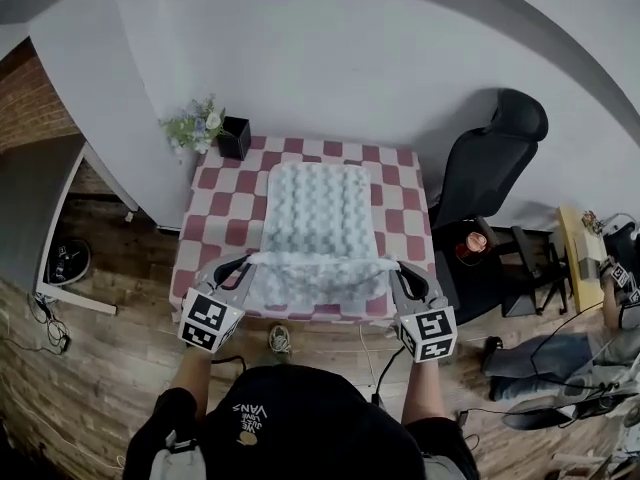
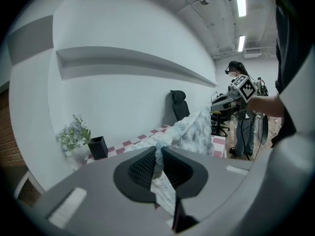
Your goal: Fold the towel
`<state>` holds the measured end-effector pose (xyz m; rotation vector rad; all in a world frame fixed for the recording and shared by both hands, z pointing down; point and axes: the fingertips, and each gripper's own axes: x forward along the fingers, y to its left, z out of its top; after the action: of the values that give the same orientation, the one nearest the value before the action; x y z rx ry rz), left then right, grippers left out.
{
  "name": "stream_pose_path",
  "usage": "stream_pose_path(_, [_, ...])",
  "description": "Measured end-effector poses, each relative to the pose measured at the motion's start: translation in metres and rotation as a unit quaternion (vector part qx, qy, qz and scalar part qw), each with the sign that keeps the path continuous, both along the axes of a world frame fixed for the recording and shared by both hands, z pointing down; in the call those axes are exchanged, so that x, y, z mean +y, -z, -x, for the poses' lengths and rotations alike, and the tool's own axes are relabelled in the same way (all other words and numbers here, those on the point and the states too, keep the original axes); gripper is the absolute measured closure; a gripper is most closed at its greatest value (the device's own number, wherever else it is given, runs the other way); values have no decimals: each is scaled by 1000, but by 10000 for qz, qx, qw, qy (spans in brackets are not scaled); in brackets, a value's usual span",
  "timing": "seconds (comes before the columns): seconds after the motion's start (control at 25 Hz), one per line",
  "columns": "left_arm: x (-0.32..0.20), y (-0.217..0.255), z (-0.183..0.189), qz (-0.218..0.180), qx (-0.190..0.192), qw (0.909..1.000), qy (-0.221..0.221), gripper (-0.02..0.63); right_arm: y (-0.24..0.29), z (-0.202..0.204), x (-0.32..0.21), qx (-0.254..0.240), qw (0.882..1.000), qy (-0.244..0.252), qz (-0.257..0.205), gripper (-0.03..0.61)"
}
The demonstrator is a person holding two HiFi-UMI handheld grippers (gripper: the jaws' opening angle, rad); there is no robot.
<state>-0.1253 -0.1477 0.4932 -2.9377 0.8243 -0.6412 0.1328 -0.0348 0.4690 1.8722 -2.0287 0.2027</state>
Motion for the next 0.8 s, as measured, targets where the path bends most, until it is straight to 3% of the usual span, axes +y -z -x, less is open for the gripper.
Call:
stream_pose_path(0.44, [-100,-46,-48,502,-240,9965,-617,583,-39,-42,-84,-73,9962,-753,425,551])
stream_pose_path(0.8, [-153,-80,-83,818,-355,9954,-339,583,-70,-81,-153,-256,9938,-827,695,551])
